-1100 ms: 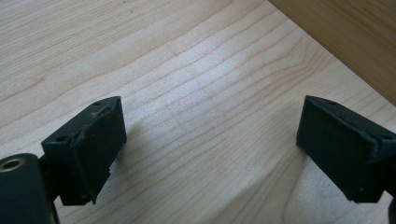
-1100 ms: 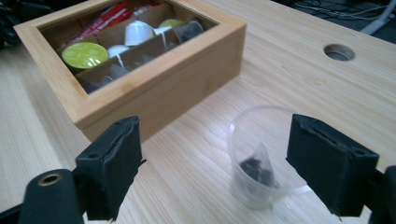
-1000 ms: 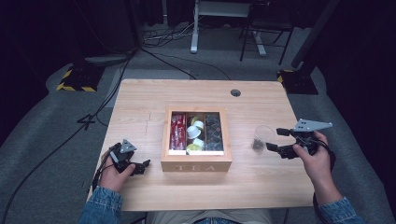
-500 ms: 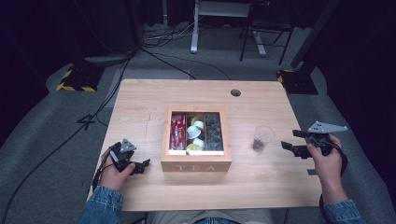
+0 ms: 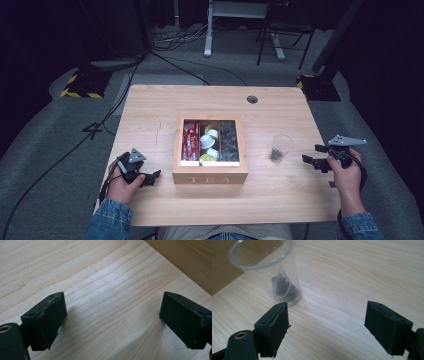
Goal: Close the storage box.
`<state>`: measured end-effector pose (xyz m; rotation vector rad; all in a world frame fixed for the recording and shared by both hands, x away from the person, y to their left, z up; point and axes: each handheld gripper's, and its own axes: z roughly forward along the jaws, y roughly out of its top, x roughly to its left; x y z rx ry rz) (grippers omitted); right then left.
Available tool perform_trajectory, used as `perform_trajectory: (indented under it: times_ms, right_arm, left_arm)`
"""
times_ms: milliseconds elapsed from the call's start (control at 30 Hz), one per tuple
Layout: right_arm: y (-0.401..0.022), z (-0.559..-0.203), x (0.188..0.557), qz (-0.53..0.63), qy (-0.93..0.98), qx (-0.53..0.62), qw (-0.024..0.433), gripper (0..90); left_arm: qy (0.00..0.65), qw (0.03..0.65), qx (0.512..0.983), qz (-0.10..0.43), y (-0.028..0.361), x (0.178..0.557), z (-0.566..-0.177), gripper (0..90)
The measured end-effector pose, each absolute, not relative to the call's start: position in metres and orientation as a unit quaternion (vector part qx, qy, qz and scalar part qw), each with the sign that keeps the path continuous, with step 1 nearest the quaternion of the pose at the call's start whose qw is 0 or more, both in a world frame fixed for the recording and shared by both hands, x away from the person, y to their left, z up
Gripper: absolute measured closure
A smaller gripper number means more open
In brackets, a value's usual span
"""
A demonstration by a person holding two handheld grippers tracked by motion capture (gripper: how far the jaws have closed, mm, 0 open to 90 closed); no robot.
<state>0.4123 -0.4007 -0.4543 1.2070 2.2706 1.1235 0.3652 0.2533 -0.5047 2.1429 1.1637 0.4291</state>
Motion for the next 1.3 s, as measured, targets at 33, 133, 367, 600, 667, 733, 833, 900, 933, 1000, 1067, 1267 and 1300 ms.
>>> perform_trajectory:
  times_ms: [33, 133, 367, 600, 667, 733, 833, 900, 933, 1000, 1067, 1267, 1300]
  right_arm:
    - [-0.401, -0.457, 0.413, 0.392, 0.798, 0.428, 0.166, 19.1]
    - [-0.402, -0.466, 0.414, 0.381, 0.8, 0.434, 0.165, 18.3]
    - [-0.402, -0.48, 0.417, 0.364, 0.801, 0.443, 0.171, 17.1]
    - [-0.396, -0.492, 0.416, 0.356, 0.802, 0.449, 0.172, 16.3]
    - [-0.393, -0.495, 0.416, 0.351, 0.803, 0.447, 0.178, 16.2]
    - [-0.39, -0.497, 0.415, 0.344, 0.806, 0.445, 0.183, 16.0]
    - [-0.387, -0.501, 0.414, 0.338, 0.805, 0.448, 0.19, 14.5]
    - [-0.385, -0.503, 0.412, 0.343, 0.795, 0.459, 0.199, 14.0]
    - [-0.384, -0.503, 0.412, 0.344, 0.791, 0.464, 0.202, 13.5]
    - [-0.383, -0.503, 0.412, 0.342, 0.791, 0.464, 0.204, 12.6]
    - [-0.383, -0.504, 0.412, 0.342, 0.791, 0.465, 0.203, 12.3]
    - [-0.383, -0.504, 0.412, 0.343, 0.791, 0.464, 0.202, 12.0]
    - [-0.383, -0.504, 0.412, 0.343, 0.791, 0.464, 0.202, 12.0]
  left_arm:
    - [0.445, 0.326, 0.818, 0.164, 0.253, 0.365, -0.505, 7.7]
    - [0.445, 0.325, 0.818, 0.164, 0.253, 0.366, -0.505, 7.7]
    - [0.446, 0.326, 0.818, 0.164, 0.253, 0.366, -0.505, 7.8]
    - [0.445, 0.325, 0.819, 0.164, 0.253, 0.367, -0.504, 7.7]
    - [0.445, 0.325, 0.818, 0.165, 0.253, 0.367, -0.505, 7.7]
    - [0.446, 0.325, 0.818, 0.165, 0.253, 0.367, -0.505, 7.8]
    - [0.446, 0.325, 0.818, 0.165, 0.253, 0.367, -0.505, 7.7]
    - [0.446, 0.325, 0.818, 0.165, 0.253, 0.367, -0.505, 7.7]
    - [0.446, 0.325, 0.818, 0.164, 0.253, 0.367, -0.505, 7.7]
    - [0.447, 0.326, 0.817, 0.165, 0.253, 0.367, -0.505, 7.7]
    - [0.447, 0.326, 0.816, 0.165, 0.252, 0.367, -0.505, 7.7]
    - [0.447, 0.323, 0.818, 0.163, 0.252, 0.369, -0.505, 6.7]
    - [0.448, 0.325, 0.817, 0.163, 0.252, 0.369, -0.505, 6.2]
